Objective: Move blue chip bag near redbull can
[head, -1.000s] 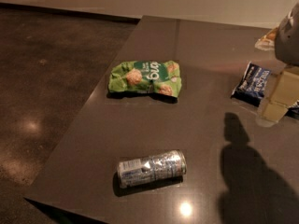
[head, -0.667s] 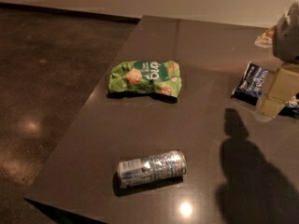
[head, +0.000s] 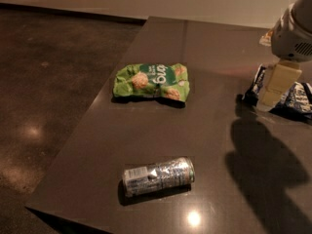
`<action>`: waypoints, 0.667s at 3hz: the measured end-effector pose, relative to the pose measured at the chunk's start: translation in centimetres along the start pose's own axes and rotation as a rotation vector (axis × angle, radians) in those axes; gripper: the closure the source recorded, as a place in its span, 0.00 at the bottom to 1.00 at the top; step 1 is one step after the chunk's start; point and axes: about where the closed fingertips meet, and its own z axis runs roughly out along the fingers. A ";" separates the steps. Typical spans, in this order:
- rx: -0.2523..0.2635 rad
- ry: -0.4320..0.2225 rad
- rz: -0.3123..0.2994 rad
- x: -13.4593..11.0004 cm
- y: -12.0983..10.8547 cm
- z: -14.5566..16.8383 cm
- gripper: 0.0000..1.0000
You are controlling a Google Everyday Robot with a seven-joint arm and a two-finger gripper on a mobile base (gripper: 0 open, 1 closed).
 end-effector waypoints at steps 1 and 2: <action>-0.015 0.027 0.014 1.2 -2.6 2.5 0.00; -0.033 0.050 0.046 2.9 -4.3 4.2 0.00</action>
Offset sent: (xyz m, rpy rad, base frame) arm 0.0678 -0.0641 -0.0508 -0.0312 0.0959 -0.1040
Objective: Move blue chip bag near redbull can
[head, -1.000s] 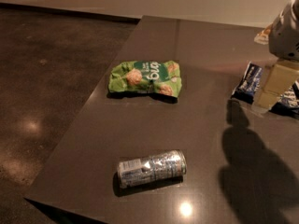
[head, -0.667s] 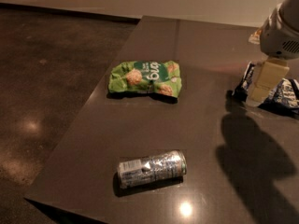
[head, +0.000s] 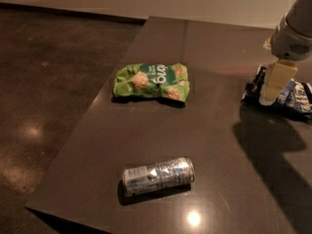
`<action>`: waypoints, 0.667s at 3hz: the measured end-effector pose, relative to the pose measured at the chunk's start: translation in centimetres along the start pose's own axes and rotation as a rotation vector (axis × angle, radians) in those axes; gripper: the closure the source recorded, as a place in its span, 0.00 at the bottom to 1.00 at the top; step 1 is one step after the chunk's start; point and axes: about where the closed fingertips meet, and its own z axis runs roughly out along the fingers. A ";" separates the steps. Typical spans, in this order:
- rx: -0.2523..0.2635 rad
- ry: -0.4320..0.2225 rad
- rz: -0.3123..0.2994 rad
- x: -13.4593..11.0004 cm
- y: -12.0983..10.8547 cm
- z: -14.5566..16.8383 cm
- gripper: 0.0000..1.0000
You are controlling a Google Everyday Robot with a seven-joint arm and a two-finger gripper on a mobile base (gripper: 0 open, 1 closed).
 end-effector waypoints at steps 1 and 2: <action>-0.022 0.018 0.028 1.3 -1.2 1.3 0.00; -0.052 0.041 0.052 2.5 -1.9 2.5 0.00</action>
Offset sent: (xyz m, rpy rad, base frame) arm 0.0197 -0.0490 -0.0372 -0.0212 0.1356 -0.0914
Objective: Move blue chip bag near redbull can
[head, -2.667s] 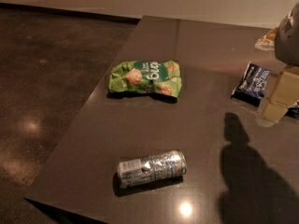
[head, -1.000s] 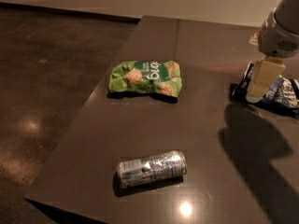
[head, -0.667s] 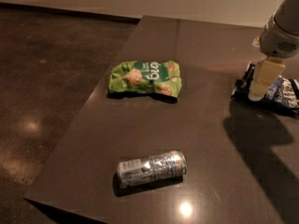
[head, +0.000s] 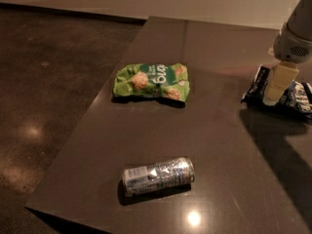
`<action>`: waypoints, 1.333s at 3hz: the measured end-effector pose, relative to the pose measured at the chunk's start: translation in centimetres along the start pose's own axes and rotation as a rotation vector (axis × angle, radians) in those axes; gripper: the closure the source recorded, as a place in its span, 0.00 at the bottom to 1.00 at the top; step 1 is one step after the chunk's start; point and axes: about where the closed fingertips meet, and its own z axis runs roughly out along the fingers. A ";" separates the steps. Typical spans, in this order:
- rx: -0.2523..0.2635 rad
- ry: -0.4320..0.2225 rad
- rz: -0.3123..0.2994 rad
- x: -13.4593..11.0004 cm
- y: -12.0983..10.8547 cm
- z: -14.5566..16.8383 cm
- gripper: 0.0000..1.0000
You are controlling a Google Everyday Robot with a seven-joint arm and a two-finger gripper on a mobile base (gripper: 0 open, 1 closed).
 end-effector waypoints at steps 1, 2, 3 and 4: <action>-0.034 0.012 0.033 1.4 -0.5 1.4 0.00; -0.055 -0.001 0.058 2.5 -1.1 2.9 0.01; -0.066 -0.011 0.059 2.8 -1.4 3.5 0.22; -0.075 -0.018 0.044 2.6 -1.2 3.3 0.44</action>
Offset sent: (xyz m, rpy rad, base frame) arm 0.0060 -0.0386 -0.0370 0.0520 0.0788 -0.0703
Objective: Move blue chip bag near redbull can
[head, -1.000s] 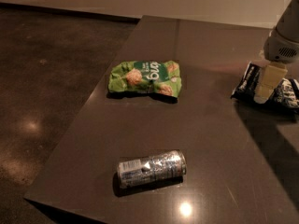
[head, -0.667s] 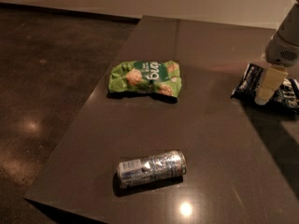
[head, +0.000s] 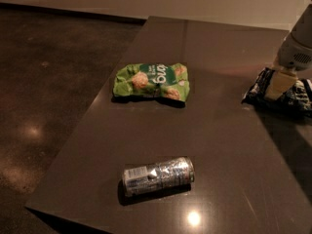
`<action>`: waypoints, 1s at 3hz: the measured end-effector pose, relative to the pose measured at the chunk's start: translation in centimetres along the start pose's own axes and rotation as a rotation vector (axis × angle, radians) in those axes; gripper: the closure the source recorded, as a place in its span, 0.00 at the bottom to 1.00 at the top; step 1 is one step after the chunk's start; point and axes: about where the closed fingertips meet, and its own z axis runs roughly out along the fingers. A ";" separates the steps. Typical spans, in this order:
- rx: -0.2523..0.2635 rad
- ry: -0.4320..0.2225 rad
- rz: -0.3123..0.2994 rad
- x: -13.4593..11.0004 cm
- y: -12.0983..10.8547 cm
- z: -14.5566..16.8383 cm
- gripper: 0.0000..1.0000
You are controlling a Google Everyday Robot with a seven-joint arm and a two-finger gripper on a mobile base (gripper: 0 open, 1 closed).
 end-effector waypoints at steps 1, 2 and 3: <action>-0.007 -0.015 -0.029 -0.7 0.6 -0.5 0.67; -0.009 -0.037 -0.083 -2.0 1.9 -1.9 0.91; -0.018 -0.065 -0.168 -3.7 4.0 -4.1 1.00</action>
Offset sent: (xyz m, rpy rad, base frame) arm -0.0388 0.0480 0.0487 0.0418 -0.0064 0.1829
